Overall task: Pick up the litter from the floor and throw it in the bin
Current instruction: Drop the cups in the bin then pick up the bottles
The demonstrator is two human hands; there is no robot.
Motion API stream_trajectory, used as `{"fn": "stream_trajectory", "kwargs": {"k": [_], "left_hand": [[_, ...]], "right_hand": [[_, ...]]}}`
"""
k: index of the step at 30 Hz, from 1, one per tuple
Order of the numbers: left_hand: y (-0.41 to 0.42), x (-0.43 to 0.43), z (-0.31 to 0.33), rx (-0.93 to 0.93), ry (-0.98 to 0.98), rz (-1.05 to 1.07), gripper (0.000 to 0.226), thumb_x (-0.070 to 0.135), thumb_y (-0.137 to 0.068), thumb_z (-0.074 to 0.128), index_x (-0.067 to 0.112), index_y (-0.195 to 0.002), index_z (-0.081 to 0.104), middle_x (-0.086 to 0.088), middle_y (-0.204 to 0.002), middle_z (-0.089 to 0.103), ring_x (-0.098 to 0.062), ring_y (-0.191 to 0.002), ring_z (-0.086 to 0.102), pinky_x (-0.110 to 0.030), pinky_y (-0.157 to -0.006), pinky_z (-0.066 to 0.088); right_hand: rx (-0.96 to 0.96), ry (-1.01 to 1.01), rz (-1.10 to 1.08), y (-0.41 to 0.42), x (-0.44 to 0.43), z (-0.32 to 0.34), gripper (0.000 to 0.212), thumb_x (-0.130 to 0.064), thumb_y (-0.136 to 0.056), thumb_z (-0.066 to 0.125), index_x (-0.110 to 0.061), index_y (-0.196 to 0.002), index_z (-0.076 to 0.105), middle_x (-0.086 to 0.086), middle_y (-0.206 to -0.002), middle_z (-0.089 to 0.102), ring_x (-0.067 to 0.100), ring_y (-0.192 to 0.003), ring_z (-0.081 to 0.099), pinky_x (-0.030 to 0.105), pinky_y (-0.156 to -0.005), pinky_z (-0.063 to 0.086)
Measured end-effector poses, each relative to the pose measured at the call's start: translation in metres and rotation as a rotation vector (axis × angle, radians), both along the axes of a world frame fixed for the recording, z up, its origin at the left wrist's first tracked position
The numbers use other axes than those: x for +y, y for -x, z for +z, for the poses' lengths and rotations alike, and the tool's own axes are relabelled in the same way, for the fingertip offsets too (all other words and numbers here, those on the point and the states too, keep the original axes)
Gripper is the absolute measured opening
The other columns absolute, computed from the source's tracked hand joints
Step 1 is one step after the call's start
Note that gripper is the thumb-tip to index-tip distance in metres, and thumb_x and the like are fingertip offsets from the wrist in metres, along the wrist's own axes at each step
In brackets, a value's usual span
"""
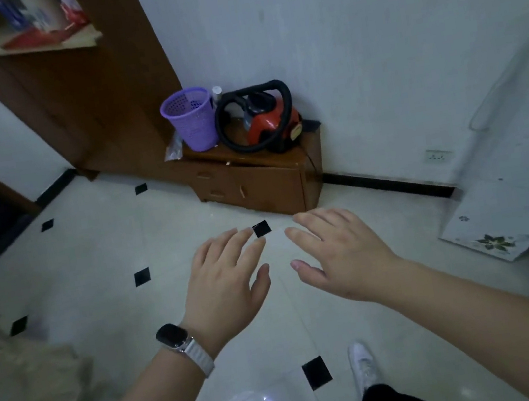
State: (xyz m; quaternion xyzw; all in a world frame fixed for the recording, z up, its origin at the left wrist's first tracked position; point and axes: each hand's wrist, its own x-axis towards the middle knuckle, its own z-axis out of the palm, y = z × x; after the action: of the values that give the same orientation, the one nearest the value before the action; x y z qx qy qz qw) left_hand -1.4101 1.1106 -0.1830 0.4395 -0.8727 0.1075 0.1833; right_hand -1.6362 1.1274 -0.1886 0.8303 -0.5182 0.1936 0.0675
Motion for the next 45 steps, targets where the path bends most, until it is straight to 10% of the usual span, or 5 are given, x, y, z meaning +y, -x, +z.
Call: {"fn": "stream_trajectory", "kwargs": {"k": [18, 45], "left_hand": [[-0.131, -0.177, -0.003, 0.08, -0.021, 0.659, 0.039, 0.035, -0.088, 0.058, 0.014, -0.12, 0.066, -0.008, -0.126, 0.064, -0.031, -0.115, 0.057, -0.041, -0.098, 0.038], [-0.516, -0.429, -0.006, 0.161, -0.082, 0.884, 0.038, 0.032, -0.087, 0.06, 0.016, -0.12, 0.066, -0.006, -0.128, 0.062, -0.028, -0.118, 0.056, -0.034, -0.101, 0.033]], "right_hand": [[-0.074, -0.018, 0.565, -0.149, -0.316, 0.005, 0.044, -0.044, -0.088, 0.051, -0.011, -0.113, 0.067, 0.012, -0.119, 0.064, 0.032, -0.105, 0.061, 0.043, -0.087, 0.049], [0.025, -0.063, 0.75, -0.558, -0.62, 0.01, 0.048, -0.047, -0.092, 0.045, -0.012, -0.119, 0.065, 0.011, -0.125, 0.062, 0.031, -0.11, 0.058, 0.041, -0.087, 0.045]]}}
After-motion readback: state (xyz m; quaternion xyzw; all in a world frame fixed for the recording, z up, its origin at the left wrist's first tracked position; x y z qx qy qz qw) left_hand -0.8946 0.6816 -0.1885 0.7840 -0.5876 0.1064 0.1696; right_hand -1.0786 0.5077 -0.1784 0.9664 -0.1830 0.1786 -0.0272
